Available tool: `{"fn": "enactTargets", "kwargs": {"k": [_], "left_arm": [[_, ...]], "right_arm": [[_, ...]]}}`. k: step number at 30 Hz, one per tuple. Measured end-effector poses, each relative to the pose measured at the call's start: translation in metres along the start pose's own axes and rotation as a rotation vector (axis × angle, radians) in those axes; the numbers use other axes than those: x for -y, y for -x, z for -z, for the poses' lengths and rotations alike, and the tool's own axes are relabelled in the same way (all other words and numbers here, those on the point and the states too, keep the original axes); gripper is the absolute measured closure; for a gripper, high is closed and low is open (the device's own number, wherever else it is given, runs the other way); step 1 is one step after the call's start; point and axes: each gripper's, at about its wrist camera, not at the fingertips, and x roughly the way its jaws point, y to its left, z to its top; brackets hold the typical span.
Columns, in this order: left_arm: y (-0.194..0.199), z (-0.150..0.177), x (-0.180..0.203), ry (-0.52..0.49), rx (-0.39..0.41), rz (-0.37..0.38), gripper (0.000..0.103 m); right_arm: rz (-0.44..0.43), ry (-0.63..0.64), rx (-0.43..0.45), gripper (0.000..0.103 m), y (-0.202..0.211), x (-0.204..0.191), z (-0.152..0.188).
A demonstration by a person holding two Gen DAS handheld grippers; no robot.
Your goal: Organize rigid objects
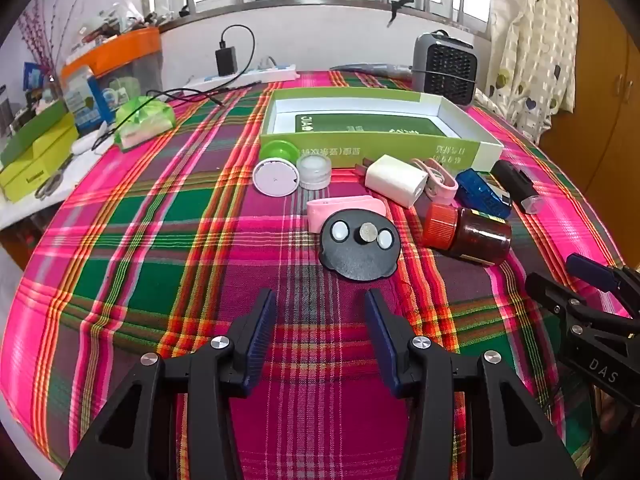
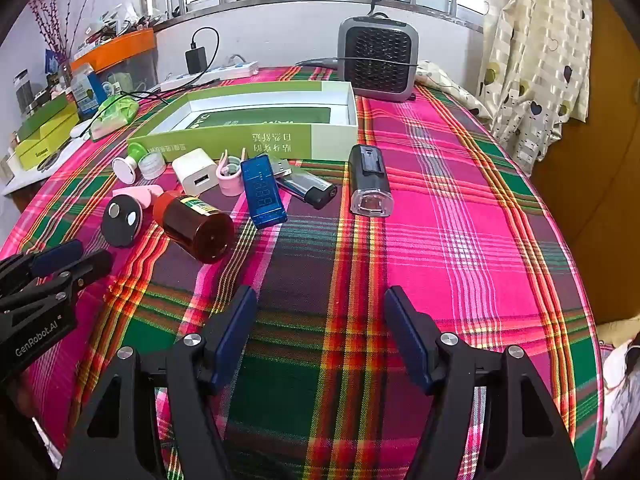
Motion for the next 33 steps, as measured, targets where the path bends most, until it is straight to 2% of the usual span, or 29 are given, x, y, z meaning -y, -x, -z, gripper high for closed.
{"fn": "enactTargets", "kwargs": {"k": [33], "left_arm": [[0.0005,0.0016,0.0003,0.0,0.0,-0.004,0.058]], "right_arm": [[0.0,0.0,-0.003,0.036,0.0007,-0.0002,0.0001]]}}
